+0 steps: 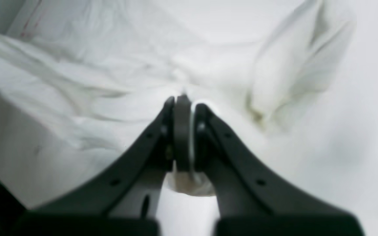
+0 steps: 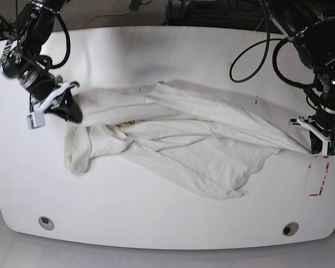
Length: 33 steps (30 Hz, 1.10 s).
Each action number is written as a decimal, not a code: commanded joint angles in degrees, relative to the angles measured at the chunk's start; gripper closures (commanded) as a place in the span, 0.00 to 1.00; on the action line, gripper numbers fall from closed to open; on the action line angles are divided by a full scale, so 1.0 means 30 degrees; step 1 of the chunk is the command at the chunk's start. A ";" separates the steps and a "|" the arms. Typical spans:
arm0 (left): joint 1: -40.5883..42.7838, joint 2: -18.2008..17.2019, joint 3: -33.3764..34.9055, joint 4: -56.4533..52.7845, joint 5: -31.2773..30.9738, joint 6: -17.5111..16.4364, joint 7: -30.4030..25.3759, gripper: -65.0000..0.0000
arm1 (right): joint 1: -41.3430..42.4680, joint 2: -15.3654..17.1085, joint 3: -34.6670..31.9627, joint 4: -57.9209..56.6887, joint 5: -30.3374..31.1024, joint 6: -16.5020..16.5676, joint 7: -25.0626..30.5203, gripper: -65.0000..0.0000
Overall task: Fold the T-shirt properly
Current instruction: 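Lift the shirt with both grippers and shake it out, then lower the shirt flat with both grippers, drawing it back across the table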
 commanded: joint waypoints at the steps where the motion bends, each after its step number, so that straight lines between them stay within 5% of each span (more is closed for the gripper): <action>1: -0.1273 -0.0304 0.0191 0.0470 -0.0001 0.0136 -0.0167 1.00 | 0.1293 0.1039 0.0073 -0.0822 0.0507 0.0141 0.0397 1.00; 14: -0.6108 -0.0304 0.1539 0.0792 0.1288 0.0253 0.1679 1.00 | 0.8942 0.3940 -0.2858 -0.5803 0.0566 0.0171 0.0397 1.00; 33: -1.3229 -0.0363 0.3415 0.0704 0.3017 0.0282 0.1826 1.00 | 2.2041 0.6782 -1.0887 -1.1342 0.0624 0.0171 0.0397 1.00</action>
